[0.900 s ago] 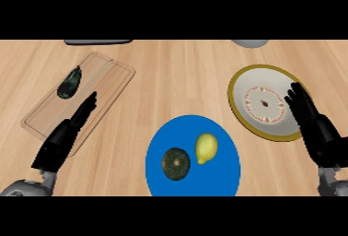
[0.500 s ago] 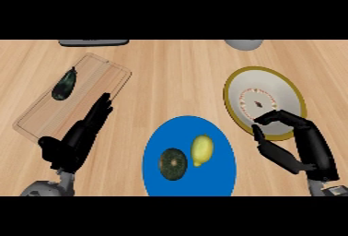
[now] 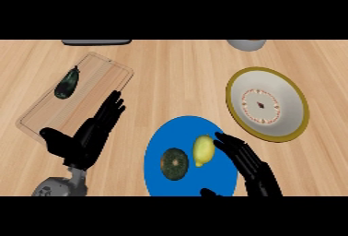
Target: Pick the squash from the plate and place it in the bowl
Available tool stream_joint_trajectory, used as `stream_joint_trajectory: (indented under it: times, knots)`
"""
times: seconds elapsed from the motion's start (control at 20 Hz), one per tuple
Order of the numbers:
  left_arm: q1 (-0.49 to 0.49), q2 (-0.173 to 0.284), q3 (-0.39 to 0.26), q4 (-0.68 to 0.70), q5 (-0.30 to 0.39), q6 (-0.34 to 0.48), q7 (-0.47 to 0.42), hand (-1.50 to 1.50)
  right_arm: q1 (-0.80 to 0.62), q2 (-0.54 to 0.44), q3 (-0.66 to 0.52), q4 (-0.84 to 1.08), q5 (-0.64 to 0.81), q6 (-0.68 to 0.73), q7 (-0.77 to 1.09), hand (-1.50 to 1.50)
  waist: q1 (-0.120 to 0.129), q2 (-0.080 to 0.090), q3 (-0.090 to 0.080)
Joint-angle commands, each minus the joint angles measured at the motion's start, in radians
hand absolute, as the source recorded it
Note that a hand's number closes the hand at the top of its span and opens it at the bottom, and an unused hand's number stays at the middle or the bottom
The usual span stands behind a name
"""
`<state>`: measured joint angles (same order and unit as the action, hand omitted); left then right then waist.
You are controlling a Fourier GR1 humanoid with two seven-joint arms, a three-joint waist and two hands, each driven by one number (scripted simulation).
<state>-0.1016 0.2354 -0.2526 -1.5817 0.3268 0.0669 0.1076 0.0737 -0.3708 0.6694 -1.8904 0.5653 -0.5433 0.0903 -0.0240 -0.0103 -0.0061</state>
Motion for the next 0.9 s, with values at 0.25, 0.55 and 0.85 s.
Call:
stream_joint_trajectory:
  times: [0.25,0.55,0.85]
  knots:
    - [-0.028,-0.005,0.021,0.018,0.016,0.001,0.022,0.0,-0.001,0.004,0.087,-0.094,0.482,0.284,0.522,-1.5,-0.014,-0.001,-0.005]
    - [-0.026,-0.025,-0.009,0.016,0.0,-0.014,0.001,0.0,-0.087,0.22,0.204,-0.134,0.593,0.648,0.878,-1.5,0.021,0.006,-0.002]
    - [-0.069,-0.044,0.001,0.058,0.002,-0.022,0.006,0.0,-0.255,0.365,0.233,-0.043,0.482,0.818,1.169,-1.5,0.037,0.015,0.003]
